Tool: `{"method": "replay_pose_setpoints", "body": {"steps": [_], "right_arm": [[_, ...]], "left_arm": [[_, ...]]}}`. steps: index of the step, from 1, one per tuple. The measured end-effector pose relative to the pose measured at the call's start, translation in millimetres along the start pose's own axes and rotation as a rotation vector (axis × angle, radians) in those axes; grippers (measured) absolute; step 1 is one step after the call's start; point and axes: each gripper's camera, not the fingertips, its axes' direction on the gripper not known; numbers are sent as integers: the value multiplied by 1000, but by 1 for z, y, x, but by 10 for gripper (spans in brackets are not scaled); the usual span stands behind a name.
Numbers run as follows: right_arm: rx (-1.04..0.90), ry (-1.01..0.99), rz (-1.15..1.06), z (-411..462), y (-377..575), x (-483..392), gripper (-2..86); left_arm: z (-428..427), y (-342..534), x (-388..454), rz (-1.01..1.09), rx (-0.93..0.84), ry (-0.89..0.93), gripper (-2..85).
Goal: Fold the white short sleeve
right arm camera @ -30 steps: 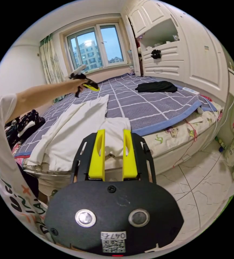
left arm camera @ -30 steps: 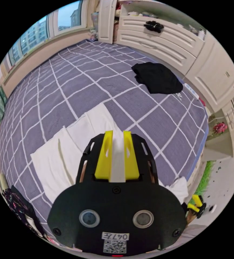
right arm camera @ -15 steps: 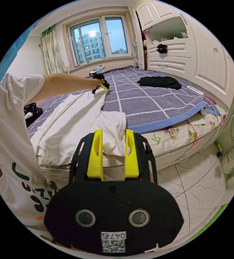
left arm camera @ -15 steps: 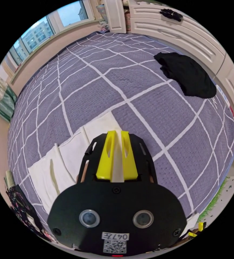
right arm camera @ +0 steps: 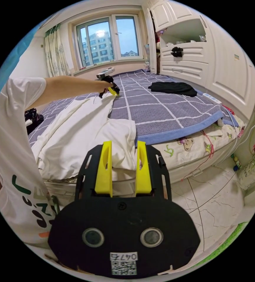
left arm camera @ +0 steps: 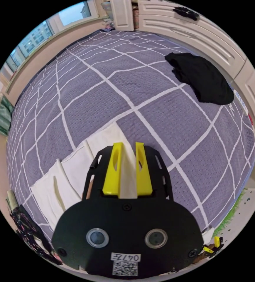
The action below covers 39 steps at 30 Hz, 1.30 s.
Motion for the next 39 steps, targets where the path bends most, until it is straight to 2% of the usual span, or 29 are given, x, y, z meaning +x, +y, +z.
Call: {"method": "replay_pose_setpoints", "body": {"steps": [4, 11, 16, 20, 23, 25, 28, 34, 39], "right_arm": [[-6, -9, 7, 6, 2, 3, 90], [-90, -36, -17, 23, 4, 1, 98], [-154, -98, -60, 36, 4, -11, 9], [-22, -136, -84, 6, 9, -28, 1], [205, -316, -104, -31, 9, -53, 0], [356, -585, -96, -41, 5, -79, -1], [378, -795, -111, -24, -7, -138, -1], [249, -909, -279, 11, -20, -289, -1], [166, -955, -365, 37, -18, -372, -1]], "left_arm": [[1, 2, -3, 34, -1, -7, 5], [-11, 12, -23, -1, 45, 55, -8], [-31, 19, -44, -24, 81, 79, -8], [-66, 25, -78, -24, 108, 137, -8], [-96, 32, -108, -17, 113, 164, -8], [-114, 37, -127, 5, 108, 165, -8], [-143, 52, -169, 30, 98, 150, -8], [-176, 98, -277, -30, 83, 161, -6], [-188, 132, -351, -65, 57, 176, -2]]}}
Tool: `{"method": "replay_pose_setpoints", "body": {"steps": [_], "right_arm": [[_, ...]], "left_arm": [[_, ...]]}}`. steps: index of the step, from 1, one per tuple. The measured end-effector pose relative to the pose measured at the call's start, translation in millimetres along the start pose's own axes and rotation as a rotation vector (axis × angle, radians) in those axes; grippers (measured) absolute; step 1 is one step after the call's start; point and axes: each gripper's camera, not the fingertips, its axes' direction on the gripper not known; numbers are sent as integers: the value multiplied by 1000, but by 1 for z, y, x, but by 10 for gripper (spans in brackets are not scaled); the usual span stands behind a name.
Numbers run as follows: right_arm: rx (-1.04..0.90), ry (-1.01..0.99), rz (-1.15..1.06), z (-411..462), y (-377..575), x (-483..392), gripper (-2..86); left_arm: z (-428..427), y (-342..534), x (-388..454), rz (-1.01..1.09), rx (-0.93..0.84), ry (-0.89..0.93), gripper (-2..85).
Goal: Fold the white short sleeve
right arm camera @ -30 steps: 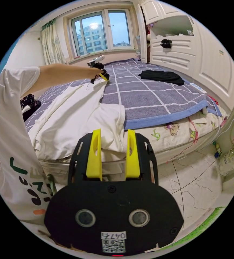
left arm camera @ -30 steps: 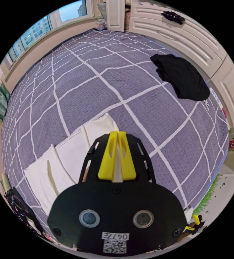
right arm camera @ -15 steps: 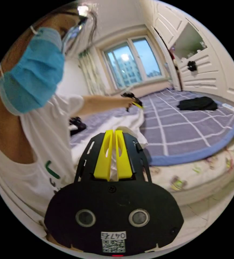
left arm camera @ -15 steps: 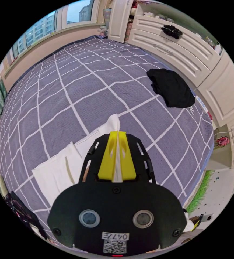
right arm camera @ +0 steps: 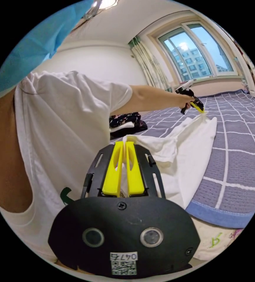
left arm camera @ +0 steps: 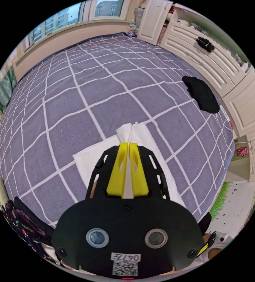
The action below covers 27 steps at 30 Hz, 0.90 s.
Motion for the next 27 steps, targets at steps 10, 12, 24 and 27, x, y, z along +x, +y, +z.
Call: {"method": "replay_pose_setpoints", "body": {"steps": [10, 12, 24, 27], "right_arm": [[-360, -21, -242, 145, 0, -57, 87], [-336, -22, -310, 142, 1, -74, 89], [-277, 297, -38, 115, -5, 38, 59], [-344, 329, 21, 159, 6, 62, 34]], "left_arm": [[-84, 56, -121, -222, 23, -100, 77], [-122, 74, -128, -194, 38, -145, 72], [-322, 458, 54, 117, 96, 208, 93], [-343, 531, 83, 84, 125, 186, 97]]}}
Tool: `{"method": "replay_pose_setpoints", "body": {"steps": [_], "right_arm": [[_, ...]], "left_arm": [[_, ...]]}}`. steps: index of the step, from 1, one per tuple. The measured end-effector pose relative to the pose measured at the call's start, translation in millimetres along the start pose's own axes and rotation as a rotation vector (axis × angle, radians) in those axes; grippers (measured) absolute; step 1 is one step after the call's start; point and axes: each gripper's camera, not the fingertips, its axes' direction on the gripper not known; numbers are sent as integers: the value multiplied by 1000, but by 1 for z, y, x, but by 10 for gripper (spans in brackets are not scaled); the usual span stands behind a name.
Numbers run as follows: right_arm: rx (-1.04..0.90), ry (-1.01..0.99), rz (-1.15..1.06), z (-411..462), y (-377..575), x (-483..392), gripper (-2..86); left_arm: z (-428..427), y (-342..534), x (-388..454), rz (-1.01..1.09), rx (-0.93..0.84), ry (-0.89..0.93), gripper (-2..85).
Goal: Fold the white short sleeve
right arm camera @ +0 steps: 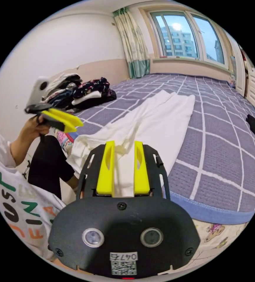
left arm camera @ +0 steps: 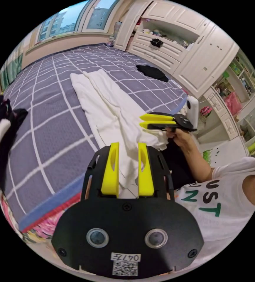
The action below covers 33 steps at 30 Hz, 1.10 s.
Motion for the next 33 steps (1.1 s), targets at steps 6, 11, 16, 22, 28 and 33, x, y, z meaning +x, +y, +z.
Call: {"method": "replay_pose_setpoints", "body": {"steps": [6, 11, 16, 22, 28, 33], "right_arm": [[-9, -45, -6, 12, -17, -4, 1], [-128, 176, -265, -24, -109, -29, 0], [-383, 282, -393, 34, -162, -2, 0], [-374, 181, -376, 95, -130, 21, 24], [-78, 111, -338, -12, -88, -24, 30], [-161, 7, -501, 16, -28, -128, 21]], "left_arm": [[-33, 58, 44, -61, 80, 61, 108], [-70, 24, 101, 61, 64, -53, 122], [-63, -16, 138, 108, 61, -79, 135], [-87, -27, 121, 63, 28, -81, 136], [-113, -13, 88, -1, 0, 3, 135], [-137, -11, 68, -47, 18, 39, 134]]}}
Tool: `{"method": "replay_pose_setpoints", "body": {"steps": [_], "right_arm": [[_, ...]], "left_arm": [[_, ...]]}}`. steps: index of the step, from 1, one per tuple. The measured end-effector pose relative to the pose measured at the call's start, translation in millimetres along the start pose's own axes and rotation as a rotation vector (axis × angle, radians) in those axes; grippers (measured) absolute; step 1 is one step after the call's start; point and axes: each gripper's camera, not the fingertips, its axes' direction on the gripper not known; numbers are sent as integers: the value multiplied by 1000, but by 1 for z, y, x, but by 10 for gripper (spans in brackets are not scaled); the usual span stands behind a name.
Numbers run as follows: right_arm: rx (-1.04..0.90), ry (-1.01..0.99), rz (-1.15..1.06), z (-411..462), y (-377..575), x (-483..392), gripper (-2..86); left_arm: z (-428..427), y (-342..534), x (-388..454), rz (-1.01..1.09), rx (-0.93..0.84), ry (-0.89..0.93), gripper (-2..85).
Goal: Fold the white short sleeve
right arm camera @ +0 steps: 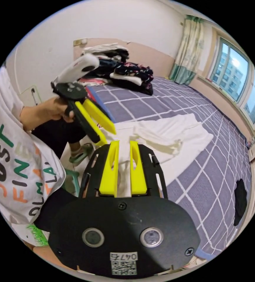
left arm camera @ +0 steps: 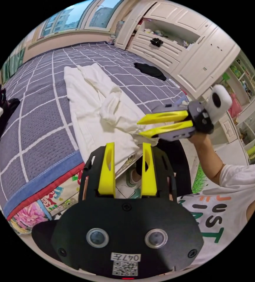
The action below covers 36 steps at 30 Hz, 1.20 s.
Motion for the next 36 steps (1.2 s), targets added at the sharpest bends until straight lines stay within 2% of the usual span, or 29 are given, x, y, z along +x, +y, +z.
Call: {"method": "replay_pose_setpoints", "body": {"steps": [4, 6, 10, 15, 19, 22, 27, 31, 36], "right_arm": [[-199, 146, -42, 82, -3, -17, 17], [-254, 116, -11, 106, 4, -4, 10], [-154, 39, 106, 81, 20, 20, -1], [-85, -28, 146, 46, 35, 24, -2], [-36, -115, 150, 39, 46, 20, -2], [-86, -193, 158, 72, 60, 23, 0], [-124, -271, 149, 104, 76, 30, 17], [-104, -270, 77, 69, 73, 27, 24], [-70, -224, 81, 42, 72, 32, 18]], "left_arm": [[-26, 1, -16, -52, 24, 10, 133], [-36, -3, -20, -60, 40, 1, 133], [-50, -32, -33, -70, 85, -9, 132], [-38, -64, -45, -84, 60, -53, 115], [-65, -56, -53, -148, 137, -35, 20], [-89, -42, -52, -183, 175, -90, -1], [-111, -19, -45, -193, 183, -122, 10], [-111, -18, -30, -51, 201, -102, 96], [-80, -42, -10, 85, 96, -96, 73]]}}
